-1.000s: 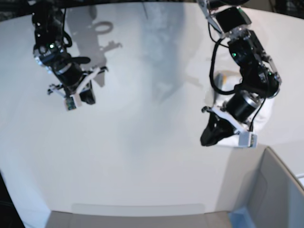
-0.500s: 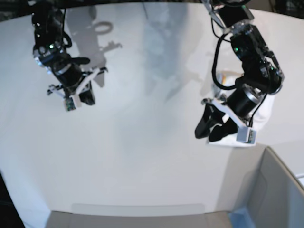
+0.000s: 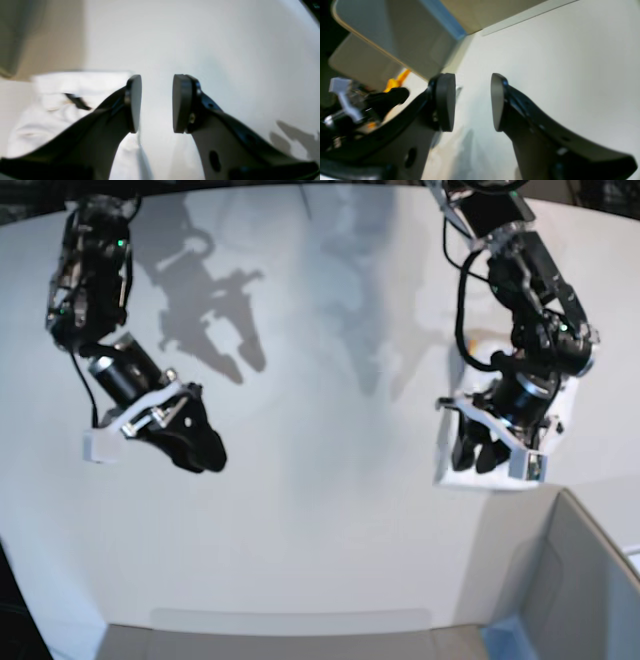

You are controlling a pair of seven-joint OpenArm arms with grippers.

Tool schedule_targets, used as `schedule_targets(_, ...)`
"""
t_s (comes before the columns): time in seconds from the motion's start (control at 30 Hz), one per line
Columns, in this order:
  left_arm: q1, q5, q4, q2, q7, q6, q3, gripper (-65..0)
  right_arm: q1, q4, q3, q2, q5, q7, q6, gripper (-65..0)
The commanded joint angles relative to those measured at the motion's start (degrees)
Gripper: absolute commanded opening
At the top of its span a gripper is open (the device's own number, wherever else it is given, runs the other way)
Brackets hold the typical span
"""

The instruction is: Layout the t-shirt on the table in an organized manner, then fold the t-shirt properly

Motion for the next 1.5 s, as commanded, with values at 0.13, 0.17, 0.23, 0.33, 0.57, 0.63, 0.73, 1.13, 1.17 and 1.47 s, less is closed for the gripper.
schedule_targets(0.13,-0.8,12.6,1.9,-1.4,-4.9,6.1,0.7,-46.1,2.9,0.9,0.4,0.6,2.1,-7.2,10.7,-41.0)
schedule_targets(0.17,-0.8,14.4,1.9,-1.8,-5.3,7.3,1.7,-46.1,3.0,0.9,0.4,0.5,2.1,-8.1,13.1,-41.0)
schedule_targets(0.23,-0.8,17.4,1.9,-3.0,-6.4,9.3,4.9,-46.0,3.0,0.9,0.4,0.4,2.0,-8.6,16.3,-41.0)
schedule_targets(0.33,-0.8,21.1,1.9,-3.0,-7.8,9.9,8.0,-46.0,3.0,0.9,0.4,0.4,2.0,-8.6,16.3,-41.0)
schedule_targets(0.57,-0.8,22.2,1.9,-2.9,-7.9,9.9,9.6,-45.9,3.0,1.0,0.4,0.5,1.9,-8.6,16.3,-41.0)
schedule_targets(0.63,-0.8,22.2,2.0,-2.9,-7.9,9.9,9.5,-45.9,3.0,1.0,0.4,0.7,1.9,-8.6,16.3,-41.0)
schedule_targets(0.73,-0.8,22.1,2.0,-2.8,-7.9,9.9,9.4,-46.0,3.0,1.0,0.4,0.8,1.9,-8.6,16.3,-41.9)
schedule_targets(1.13,-0.8,21.9,2.0,-2.8,-7.9,9.9,9.4,-46.2,3.0,0.9,0.4,0.8,-0.6,-8.6,16.4,-65.0)
schedule_targets(1.17,-0.8,21.9,2.0,-2.5,-7.9,9.9,9.4,-46.2,3.4,0.9,0.2,0.8,-1.3,-8.6,16.4,-64.6)
schedule_targets(1.47,-0.8,21.9,2.0,-0.4,-7.7,9.8,9.8,-45.9,3.7,1.7,-0.5,2.2,-2.6,-8.8,16.6,-14.7)
